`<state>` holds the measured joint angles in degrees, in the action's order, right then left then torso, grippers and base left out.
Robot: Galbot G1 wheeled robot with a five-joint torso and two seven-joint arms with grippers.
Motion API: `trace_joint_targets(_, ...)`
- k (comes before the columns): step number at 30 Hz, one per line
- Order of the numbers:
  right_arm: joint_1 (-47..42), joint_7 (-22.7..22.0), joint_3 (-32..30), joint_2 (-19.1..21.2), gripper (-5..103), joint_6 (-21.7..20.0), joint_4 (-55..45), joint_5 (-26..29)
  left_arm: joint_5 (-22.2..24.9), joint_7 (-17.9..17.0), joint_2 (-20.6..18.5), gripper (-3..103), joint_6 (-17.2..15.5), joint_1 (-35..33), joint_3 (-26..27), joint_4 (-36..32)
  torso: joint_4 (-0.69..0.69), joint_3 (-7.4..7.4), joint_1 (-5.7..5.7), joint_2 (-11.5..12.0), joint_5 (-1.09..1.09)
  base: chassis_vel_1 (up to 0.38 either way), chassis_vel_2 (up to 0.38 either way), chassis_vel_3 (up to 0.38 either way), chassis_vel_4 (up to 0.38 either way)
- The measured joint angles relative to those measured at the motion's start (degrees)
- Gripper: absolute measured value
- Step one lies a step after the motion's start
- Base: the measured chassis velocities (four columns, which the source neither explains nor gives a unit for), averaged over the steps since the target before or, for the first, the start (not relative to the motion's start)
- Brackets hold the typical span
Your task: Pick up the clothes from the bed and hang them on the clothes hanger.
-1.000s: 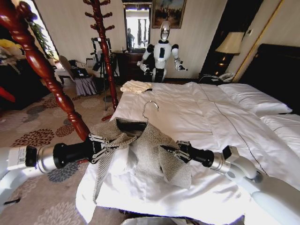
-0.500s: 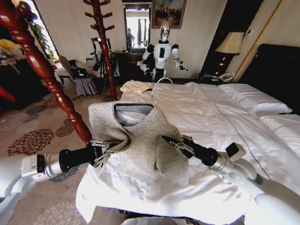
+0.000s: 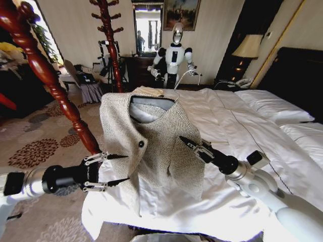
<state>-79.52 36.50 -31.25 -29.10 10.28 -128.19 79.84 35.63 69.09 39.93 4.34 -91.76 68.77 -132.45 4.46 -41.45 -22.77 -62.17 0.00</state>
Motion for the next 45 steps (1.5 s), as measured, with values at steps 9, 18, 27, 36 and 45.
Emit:
trace_joint_targets(9,0.16,0.32,0.23,-0.39,21,0.51,1.35,-1.43,12.11,-5.40,0.89,100,-4.10,0.45,-1.96,-2.15,0.00,0.00,0.00,0.00,0.01,0.000,0.000,0.000,0.000)
trace_joint_targets(18,-0.02,2.47,2.36,-1.09,21,1.51,3.82,-9.82,13.93,-50.25,3.03,100,-14.53,-2.42,-6.38,-10.74,0.00,0.01,0.00,0.00,0.03,0.000,0.000,0.000,0.000)
trace_joint_targets(27,-0.06,3.52,2.91,-1.45,21,1.75,4.73,-12.72,2.30,-62.28,9.51,100,-15.75,-10.64,-7.47,-10.75,0.00,0.01,0.01,0.00,0.01,0.000,0.000,0.000,0.000)
trace_joint_targets(36,-0.22,4.03,3.02,-1.26,21,1.81,5.01,-14.92,-1.25,-60.80,11.00,100,-12.80,-12.57,-5.95,-10.76,0.00,0.00,0.00,0.00,0.00,0.000,0.000,0.000,0.000)
trace_joint_targets(45,0.37,3.44,3.43,-1.03,21,1.87,6.02,-15.65,15.28,-54.53,3.08,100,-12.41,-7.17,-4.97,-11.13,0.01,0.00,0.00,0.00,0.02,0.000,0.000,0.000,0.000)
